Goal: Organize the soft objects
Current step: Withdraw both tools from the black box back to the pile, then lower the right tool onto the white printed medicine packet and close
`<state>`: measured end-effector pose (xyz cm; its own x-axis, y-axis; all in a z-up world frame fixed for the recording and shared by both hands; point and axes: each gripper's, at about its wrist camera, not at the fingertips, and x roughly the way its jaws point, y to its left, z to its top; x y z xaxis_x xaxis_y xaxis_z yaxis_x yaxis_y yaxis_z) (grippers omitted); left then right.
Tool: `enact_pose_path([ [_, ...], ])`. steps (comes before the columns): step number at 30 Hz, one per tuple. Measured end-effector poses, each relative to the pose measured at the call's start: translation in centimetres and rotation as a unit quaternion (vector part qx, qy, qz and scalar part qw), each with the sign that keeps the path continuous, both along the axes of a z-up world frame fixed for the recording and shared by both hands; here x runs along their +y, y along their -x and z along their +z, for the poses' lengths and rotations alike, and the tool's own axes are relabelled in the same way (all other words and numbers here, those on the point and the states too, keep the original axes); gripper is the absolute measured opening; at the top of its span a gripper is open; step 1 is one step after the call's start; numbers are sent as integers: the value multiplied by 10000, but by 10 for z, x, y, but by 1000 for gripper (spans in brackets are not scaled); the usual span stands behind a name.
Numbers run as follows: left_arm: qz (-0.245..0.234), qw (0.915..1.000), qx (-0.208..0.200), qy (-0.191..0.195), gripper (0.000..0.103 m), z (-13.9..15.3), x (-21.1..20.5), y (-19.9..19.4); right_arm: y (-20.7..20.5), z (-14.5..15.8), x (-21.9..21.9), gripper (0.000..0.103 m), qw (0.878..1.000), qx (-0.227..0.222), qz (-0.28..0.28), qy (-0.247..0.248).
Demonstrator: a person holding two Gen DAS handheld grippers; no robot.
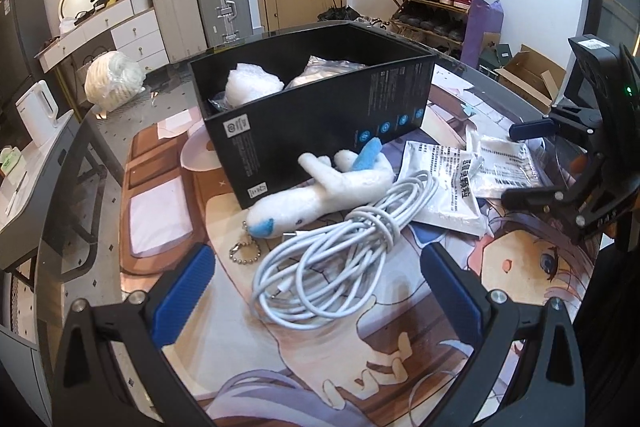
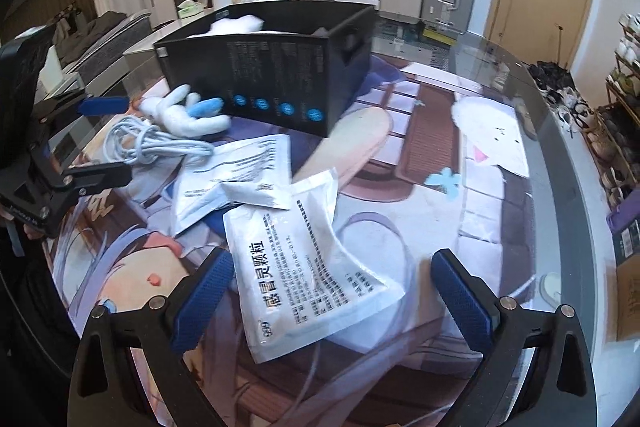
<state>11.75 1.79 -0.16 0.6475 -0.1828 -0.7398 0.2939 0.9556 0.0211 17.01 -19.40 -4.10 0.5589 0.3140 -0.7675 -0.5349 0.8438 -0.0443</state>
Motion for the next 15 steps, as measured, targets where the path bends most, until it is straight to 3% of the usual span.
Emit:
enact_pose_path([
  [5,-94,9999,11,69,103,2,-1,0,-2,3,-7,101,9999,-100,-136,10],
  [10,-127,9999,20,55,103,2,-4,0,5,3,0,100,9997,-101,209,23],
  [15,-131,9998,19,115,103,3,-5,0,7,2,6,89,9993,-45,380,31],
])
